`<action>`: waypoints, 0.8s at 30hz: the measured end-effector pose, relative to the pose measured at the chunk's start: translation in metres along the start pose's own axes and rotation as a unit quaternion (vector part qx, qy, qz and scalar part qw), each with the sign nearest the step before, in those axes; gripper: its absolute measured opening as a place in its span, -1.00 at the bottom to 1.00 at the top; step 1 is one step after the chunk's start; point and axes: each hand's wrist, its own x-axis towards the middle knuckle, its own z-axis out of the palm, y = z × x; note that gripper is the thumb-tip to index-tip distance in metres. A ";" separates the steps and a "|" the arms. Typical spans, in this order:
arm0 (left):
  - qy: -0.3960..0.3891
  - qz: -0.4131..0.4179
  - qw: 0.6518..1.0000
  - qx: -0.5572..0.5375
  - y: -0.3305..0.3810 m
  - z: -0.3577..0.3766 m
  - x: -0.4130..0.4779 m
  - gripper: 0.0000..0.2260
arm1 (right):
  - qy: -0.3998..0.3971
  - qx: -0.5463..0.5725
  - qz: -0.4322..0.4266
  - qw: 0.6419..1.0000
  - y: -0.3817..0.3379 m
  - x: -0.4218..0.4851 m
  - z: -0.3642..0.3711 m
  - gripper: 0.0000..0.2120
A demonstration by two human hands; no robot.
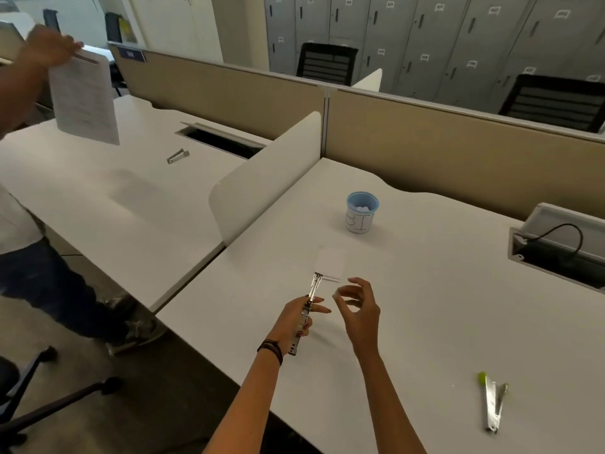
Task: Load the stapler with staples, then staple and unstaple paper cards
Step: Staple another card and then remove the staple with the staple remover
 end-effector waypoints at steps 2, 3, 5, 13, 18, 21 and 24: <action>-0.021 0.003 0.999 0.026 0.002 0.014 -0.003 -0.71 | 0.001 0.014 -0.001 1.000 -0.008 0.001 -0.007 -0.65; -0.030 0.004 0.999 0.032 0.004 0.021 -0.004 -0.72 | 0.002 0.018 -0.002 1.000 -0.011 0.001 -0.011 -0.64; -0.040 0.013 0.998 0.040 0.005 0.033 -0.007 -0.75 | -0.002 0.022 -0.001 1.000 -0.015 0.000 -0.019 -0.62; -0.091 0.019 0.991 0.095 0.001 0.077 -0.011 -0.76 | 0.011 0.003 0.002 1.000 -0.019 -0.008 -0.057 -0.57; -0.120 0.020 0.985 0.120 -0.005 0.096 -0.013 -0.76 | 0.043 -0.004 0.000 0.999 -0.016 -0.015 -0.079 -0.55; -0.135 0.023 0.982 0.129 -0.006 0.104 -0.014 -0.75 | 0.057 -0.012 -0.003 0.998 -0.016 -0.017 -0.087 -0.56; -0.142 0.024 0.980 0.135 -0.006 0.111 -0.017 -0.73 | 0.069 -0.020 -0.009 0.997 -0.017 -0.018 -0.094 -0.56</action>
